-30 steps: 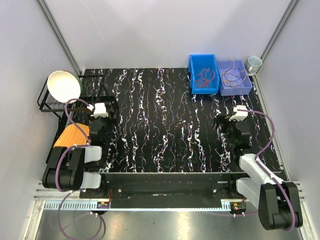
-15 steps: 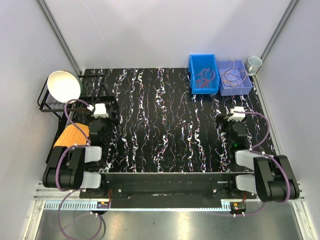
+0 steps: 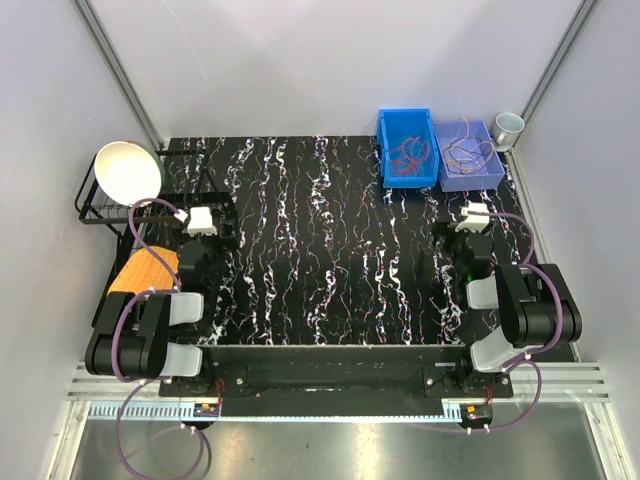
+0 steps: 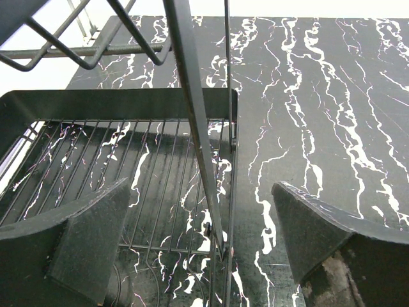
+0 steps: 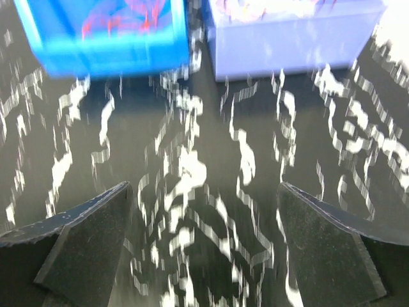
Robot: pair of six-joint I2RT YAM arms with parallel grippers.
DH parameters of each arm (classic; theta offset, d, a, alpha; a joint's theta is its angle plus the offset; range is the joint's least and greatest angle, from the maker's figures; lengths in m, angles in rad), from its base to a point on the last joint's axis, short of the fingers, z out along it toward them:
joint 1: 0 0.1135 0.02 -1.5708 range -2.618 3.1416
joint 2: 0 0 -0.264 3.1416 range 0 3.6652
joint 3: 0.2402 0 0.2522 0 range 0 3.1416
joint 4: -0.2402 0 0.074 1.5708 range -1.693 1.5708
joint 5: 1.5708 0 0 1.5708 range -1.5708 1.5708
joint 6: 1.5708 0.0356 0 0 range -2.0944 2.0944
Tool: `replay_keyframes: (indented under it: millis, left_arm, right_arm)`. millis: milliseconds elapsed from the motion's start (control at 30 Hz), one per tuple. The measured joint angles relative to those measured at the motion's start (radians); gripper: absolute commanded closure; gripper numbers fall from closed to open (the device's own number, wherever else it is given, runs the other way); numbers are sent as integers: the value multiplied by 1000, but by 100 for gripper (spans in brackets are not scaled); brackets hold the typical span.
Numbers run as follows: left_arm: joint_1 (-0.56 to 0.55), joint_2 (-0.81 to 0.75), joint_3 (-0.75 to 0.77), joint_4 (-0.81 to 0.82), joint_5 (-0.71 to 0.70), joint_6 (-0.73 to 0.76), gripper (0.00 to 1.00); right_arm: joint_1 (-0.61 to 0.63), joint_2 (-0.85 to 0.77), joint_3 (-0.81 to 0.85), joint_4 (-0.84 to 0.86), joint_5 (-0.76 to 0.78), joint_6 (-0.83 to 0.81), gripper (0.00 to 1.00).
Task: Untangle the cables
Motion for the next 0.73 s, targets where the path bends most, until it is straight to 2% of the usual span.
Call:
replay_keyframes:
  millis: [133, 733]
  left_arm:
    - [0, 0, 0, 0, 0, 0, 1]
    - [0, 0, 0, 0, 0, 0, 1]
  right_arm:
    - [0, 0, 51, -4, 18, 10, 0]
    - [-2, 0, 48, -40, 42, 25, 0]
